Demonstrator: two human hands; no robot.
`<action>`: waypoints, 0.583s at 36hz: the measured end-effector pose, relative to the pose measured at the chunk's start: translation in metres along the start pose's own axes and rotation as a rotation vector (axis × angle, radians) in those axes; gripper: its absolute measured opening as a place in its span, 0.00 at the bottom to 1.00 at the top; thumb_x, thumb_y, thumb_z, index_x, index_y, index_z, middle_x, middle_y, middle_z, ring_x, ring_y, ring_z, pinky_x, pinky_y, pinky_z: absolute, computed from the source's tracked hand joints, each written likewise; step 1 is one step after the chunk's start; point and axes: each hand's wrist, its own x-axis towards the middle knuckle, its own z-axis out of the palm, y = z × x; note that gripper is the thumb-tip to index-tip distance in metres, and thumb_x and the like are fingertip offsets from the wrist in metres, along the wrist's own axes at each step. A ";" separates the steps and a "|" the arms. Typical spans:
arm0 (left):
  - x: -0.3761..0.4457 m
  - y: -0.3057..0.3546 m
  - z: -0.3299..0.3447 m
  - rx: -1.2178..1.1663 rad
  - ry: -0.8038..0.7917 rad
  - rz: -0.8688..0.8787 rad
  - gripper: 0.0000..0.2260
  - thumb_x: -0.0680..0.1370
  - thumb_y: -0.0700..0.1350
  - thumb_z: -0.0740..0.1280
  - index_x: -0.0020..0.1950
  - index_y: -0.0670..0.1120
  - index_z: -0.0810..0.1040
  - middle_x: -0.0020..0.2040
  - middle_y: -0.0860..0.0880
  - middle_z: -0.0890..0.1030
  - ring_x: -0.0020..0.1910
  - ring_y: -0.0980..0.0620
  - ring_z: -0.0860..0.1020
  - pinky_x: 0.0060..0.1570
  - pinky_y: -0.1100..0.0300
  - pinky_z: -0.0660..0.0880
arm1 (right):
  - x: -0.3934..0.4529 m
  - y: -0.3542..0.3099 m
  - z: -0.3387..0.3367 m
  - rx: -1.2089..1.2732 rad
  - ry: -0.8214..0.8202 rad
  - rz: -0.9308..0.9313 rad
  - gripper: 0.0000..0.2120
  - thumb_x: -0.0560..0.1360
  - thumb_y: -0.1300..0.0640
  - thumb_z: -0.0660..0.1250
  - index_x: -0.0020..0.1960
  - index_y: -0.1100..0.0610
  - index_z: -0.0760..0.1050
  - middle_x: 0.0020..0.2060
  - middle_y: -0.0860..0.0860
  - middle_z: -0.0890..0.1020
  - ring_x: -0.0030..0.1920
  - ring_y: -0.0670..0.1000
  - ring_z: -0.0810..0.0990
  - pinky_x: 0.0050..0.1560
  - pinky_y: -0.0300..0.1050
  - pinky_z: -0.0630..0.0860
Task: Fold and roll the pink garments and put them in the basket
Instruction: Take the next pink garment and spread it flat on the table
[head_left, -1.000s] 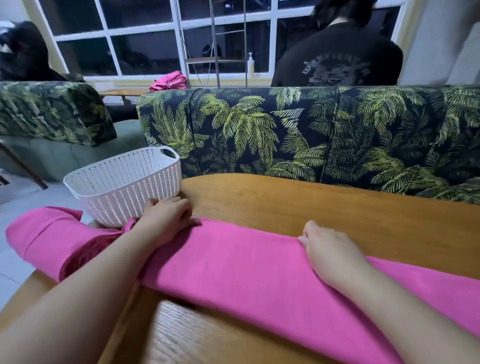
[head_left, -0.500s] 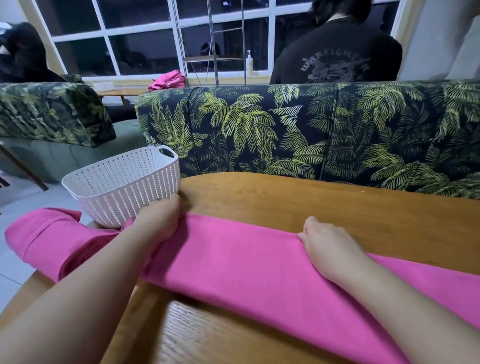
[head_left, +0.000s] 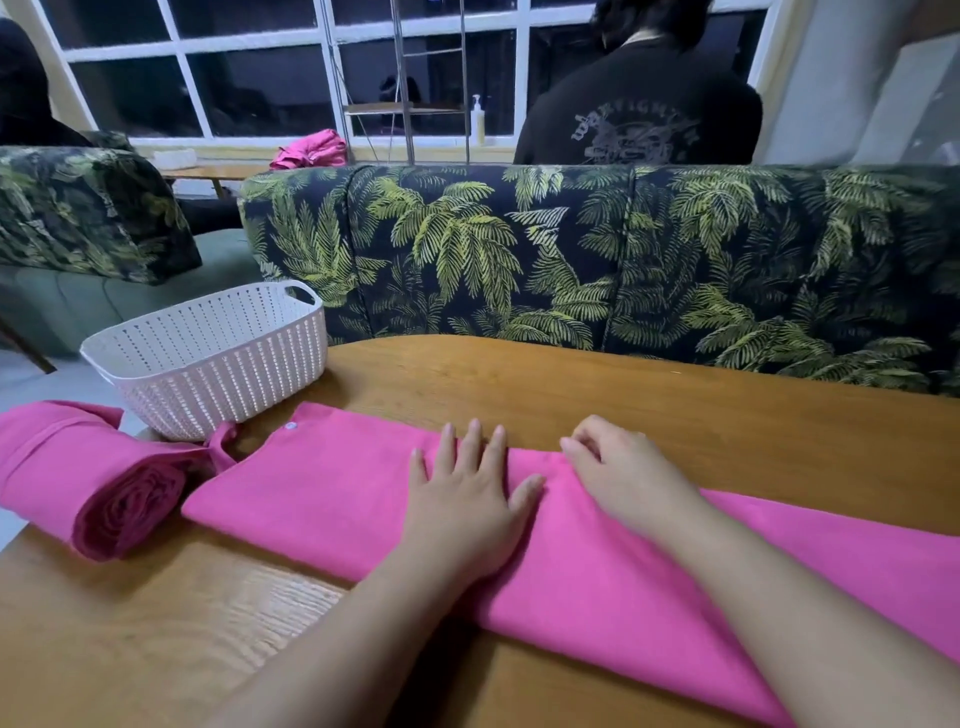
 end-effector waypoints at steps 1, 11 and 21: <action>0.001 -0.002 0.001 0.016 0.001 -0.002 0.37 0.75 0.70 0.38 0.79 0.53 0.45 0.80 0.50 0.44 0.78 0.48 0.41 0.73 0.42 0.42 | -0.002 0.007 -0.006 0.018 -0.019 0.005 0.10 0.81 0.47 0.57 0.50 0.50 0.73 0.47 0.50 0.81 0.51 0.54 0.78 0.48 0.46 0.71; 0.001 0.000 0.000 0.063 0.002 -0.011 0.41 0.70 0.72 0.33 0.79 0.54 0.45 0.80 0.49 0.45 0.78 0.47 0.43 0.73 0.42 0.45 | -0.052 0.109 -0.072 -0.091 -0.089 0.023 0.10 0.77 0.44 0.64 0.38 0.45 0.72 0.29 0.42 0.77 0.34 0.36 0.74 0.36 0.36 0.68; -0.001 0.003 -0.004 0.083 -0.018 -0.035 0.38 0.73 0.72 0.39 0.79 0.55 0.44 0.80 0.50 0.45 0.78 0.48 0.43 0.74 0.43 0.45 | -0.050 0.126 -0.078 -0.388 0.072 0.177 0.20 0.75 0.35 0.61 0.37 0.51 0.70 0.33 0.43 0.74 0.41 0.51 0.74 0.33 0.45 0.63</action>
